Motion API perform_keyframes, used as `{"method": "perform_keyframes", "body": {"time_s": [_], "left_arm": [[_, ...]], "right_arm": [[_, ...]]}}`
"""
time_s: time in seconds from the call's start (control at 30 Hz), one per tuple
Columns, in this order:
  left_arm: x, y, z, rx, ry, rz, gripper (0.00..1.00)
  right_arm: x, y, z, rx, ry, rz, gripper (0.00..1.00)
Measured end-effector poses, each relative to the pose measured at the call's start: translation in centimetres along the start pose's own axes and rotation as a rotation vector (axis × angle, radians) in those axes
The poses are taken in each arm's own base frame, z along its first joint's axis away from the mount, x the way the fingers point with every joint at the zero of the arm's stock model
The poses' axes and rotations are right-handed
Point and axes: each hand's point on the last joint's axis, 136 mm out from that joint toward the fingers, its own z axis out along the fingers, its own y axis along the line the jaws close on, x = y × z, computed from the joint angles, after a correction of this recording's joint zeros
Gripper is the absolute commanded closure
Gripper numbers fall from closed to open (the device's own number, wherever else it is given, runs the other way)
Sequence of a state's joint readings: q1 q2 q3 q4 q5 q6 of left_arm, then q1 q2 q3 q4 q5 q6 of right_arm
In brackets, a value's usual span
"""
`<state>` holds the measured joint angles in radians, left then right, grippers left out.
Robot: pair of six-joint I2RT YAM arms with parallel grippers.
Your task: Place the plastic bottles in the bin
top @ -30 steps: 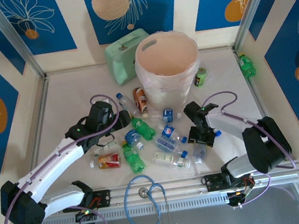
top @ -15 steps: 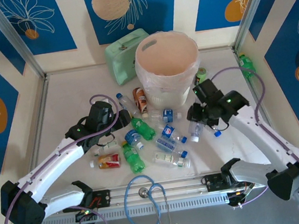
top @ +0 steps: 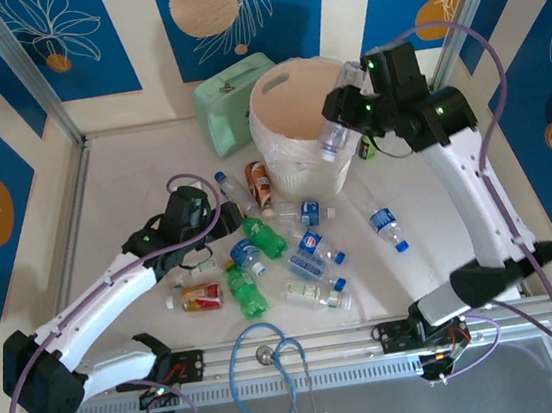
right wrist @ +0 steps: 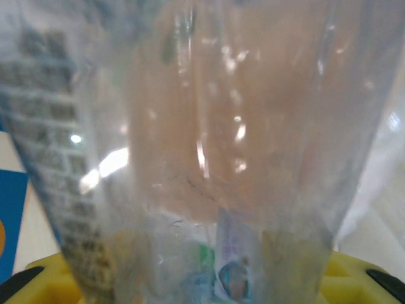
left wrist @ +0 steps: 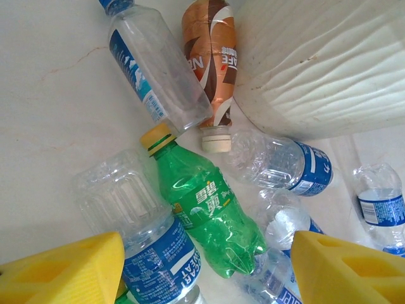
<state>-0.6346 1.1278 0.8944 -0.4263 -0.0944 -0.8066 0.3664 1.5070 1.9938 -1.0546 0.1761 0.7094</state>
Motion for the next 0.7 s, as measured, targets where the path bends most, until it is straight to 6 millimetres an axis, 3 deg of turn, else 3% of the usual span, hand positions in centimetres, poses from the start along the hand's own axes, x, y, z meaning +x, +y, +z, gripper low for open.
{"method": "perform_keyframes", "body": {"time_s": [0.17,0.3,0.53,0.7], "left_arm": [[-0.1,0.1,0.0,-0.002,-0.002,0.002,0.3],[-0.1,0.1,0.0,-0.004,-0.004,0.002,0.3],[-0.1,0.1,0.0,-0.005,-0.004,0.002,0.3],[-0.1,0.3,0.2,-0.014,-0.005,0.002,0.3]], "right_arm": [[-3.2,0.2,3.7,-0.011,0.0,0.035,0.53],[-4.6,0.2,5.9,-0.015,0.009,0.051,0.5],[-3.9,-0.1,9.0,-0.011,0.072,0.066,0.28],[-3.4,0.0,9.4,-0.012,0.092,0.06,0.21]]}}
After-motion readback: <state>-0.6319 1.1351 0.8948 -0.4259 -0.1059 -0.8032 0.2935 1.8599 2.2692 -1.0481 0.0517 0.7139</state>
